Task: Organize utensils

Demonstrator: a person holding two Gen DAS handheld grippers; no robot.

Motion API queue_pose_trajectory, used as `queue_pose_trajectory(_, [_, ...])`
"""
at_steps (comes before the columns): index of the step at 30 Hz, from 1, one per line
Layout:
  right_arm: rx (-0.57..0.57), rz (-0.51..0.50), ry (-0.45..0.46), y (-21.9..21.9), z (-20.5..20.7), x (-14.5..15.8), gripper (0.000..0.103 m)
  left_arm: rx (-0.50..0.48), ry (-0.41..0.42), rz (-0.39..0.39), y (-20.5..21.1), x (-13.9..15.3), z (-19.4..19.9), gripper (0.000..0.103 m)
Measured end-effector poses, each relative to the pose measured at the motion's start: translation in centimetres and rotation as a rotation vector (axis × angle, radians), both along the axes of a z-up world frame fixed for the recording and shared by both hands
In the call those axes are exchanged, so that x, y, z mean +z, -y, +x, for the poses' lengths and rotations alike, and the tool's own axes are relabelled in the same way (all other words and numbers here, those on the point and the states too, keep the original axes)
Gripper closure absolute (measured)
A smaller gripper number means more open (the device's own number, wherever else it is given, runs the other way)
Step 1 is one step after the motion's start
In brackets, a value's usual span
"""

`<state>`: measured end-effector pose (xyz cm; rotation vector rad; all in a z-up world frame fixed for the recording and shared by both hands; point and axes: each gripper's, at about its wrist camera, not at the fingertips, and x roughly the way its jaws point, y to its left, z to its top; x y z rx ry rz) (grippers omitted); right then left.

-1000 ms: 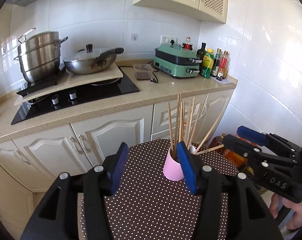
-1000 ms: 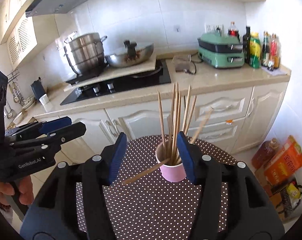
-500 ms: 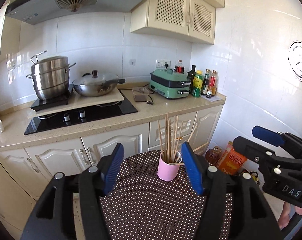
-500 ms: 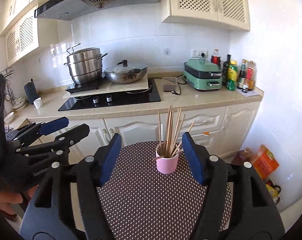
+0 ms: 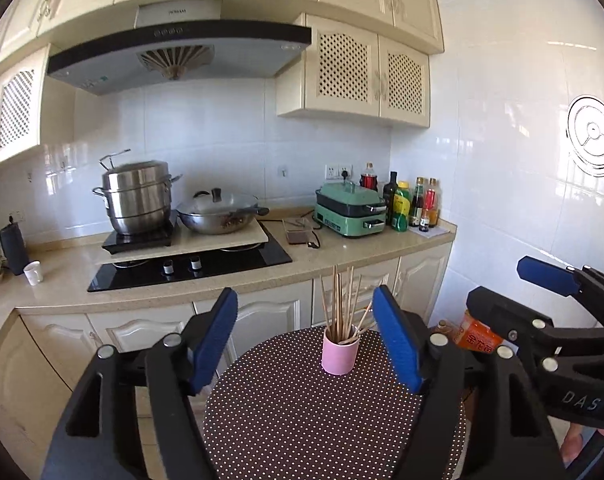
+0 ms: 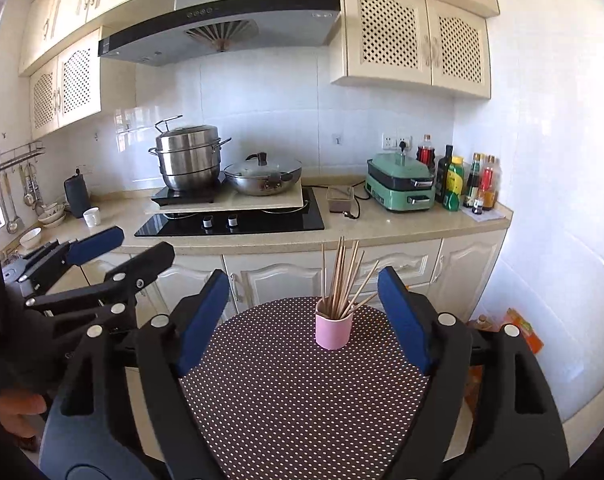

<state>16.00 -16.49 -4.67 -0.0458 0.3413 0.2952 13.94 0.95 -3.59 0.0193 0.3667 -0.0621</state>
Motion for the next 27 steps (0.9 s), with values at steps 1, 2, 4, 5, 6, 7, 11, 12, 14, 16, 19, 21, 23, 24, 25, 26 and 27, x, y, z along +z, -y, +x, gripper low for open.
queue_pose_trajectory(1, [0.005,-0.009,0.009,0.4,-0.7,0.2,0.026,0.01,0.007,-0.004,0.4,0.3,-0.7,0.033])
queue_pose_trajectory(2, [0.011,-0.016,0.014,0.6,-1.2,0.4,0.026,0.023,0.016,-0.005,0.9,0.7,-1.6,0.033])
queue_pose_trajectory(4, [0.028,-0.025,0.024,1.5,-2.6,0.7,0.025,0.046,0.024,-0.009,1.9,1.2,-3.3,0.032])
queue_pose_trajectory(5, [0.036,-0.027,0.03,2.0,-3.2,0.9,0.024,0.055,0.031,-0.013,2.4,1.5,-4.3,0.031])
queue_pose_trajectory(6, [0.044,-0.023,0.038,2.8,-4.0,1.1,0.023,0.064,0.039,-0.013,3.0,1.7,-5.3,0.031])
queue_pose_trajectory(7, [0.05,-0.018,0.042,3.4,-4.6,1.2,0.023,0.072,0.043,-0.012,3.4,1.8,-6.0,0.03])
queue_pose_trajectory(11, [0.082,-0.003,0.059,5.3,-7.2,1.8,0.022,0.109,0.052,-0.005,5.6,2.4,-9.7,0.029])
queue_pose_trajectory(12, [0.086,-0.002,0.065,5.7,-7.9,1.9,0.021,0.118,0.055,-0.004,6.0,2.5,-10.4,0.029])
queue_pose_trajectory(14, [0.094,0.007,0.071,6.5,-9.1,2.1,0.021,0.127,0.059,-0.008,6.4,2.8,-11.8,0.028])
queue_pose_trajectory(16, [0.102,0.014,0.076,7.2,-10.3,2.3,0.021,0.142,0.072,-0.005,7.0,3.2,-13.3,0.027])
queue_pose_trajectory(19, [0.108,0.013,0.091,7.9,-12.0,2.5,0.021,0.154,0.091,0.01,7.9,3.7,-15.4,0.027])
queue_pose_trajectory(21, [0.112,0.018,0.095,8.4,-12.9,2.7,0.021,0.156,0.103,0.015,8.3,4.2,-16.7,0.027])
queue_pose_trajectory(23, [0.115,0.018,0.107,8.7,-13.9,2.9,0.021,0.158,0.115,0.019,8.7,4.6,-18.0,0.027])
queue_pose_trajectory(24, [0.115,0.018,0.114,8.9,-14.5,3.0,0.021,0.16,0.118,0.02,8.8,4.7,-18.4,0.027])
queue_pose_trajectory(25, [0.116,0.019,0.117,9.0,-15.0,3.1,0.021,0.161,0.124,0.021,9.0,4.9,-18.9,0.027])
queue_pose_trajectory(26, [0.117,0.021,0.119,9.1,-15.4,3.2,0.021,0.163,0.128,0.022,9.1,5.1,-19.5,0.027])
queue_pose_trajectory(27, [0.119,0.021,0.123,9.2,-15.8,3.3,0.021,0.164,0.132,0.024,9.2,5.2,-19.7,0.027])
